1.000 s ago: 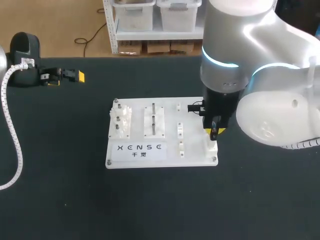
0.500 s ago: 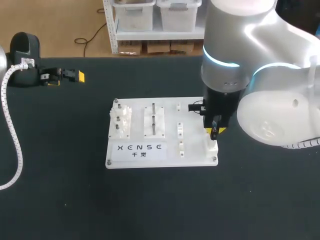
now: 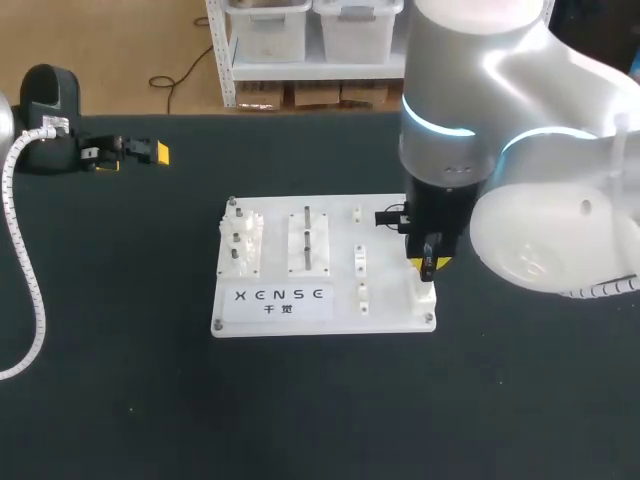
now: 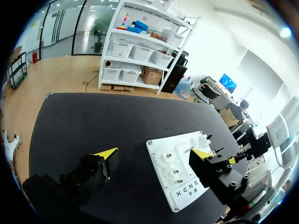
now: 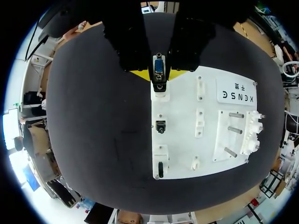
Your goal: Insert the USB connector, Ethernet cable, and multi-pin plug into their matching sockets one by one.
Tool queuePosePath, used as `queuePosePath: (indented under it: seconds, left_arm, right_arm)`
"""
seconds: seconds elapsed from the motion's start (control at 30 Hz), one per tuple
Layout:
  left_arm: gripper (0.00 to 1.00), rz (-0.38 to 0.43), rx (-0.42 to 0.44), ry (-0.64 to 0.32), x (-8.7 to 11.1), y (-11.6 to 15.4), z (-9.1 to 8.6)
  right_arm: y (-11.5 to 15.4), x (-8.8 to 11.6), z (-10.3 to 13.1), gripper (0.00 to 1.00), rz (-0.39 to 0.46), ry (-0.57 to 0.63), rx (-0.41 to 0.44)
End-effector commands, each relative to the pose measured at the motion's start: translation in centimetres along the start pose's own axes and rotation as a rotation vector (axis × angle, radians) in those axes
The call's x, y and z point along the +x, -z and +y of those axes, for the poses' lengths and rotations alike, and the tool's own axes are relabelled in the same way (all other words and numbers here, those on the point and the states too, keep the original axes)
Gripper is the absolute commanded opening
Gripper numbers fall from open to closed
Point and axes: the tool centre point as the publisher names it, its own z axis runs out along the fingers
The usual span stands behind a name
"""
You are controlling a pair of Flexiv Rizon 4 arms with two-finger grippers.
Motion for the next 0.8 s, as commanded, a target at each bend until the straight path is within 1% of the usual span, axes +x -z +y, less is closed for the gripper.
queuePosePath:
  seconds: [0.03,0.2,0.5,0.8]
  left_arm:
    - [1.00,0.000,0.000,0.000,0.0,0.0,0.0]
    - [1.00,0.000,0.000,0.000,0.0,0.0,0.0]
    - [1.00,0.000,0.000,0.000,0.0,0.0,0.0]
    - [1.00,0.000,0.000,0.000,0.0,0.0,0.0]
  right_arm:
    - [-0.4,0.0,0.0,0.00,0.002,-0.003,0.007]
    - [-1.1,-0.1,0.0,0.00,0.019,-0.010,0.022]
    - [-2.2,-0.2,0.0,0.00,0.073,-0.019,0.034]
    - [-2.3,-0.2,0.2,0.00,0.085,-0.010,0.035]
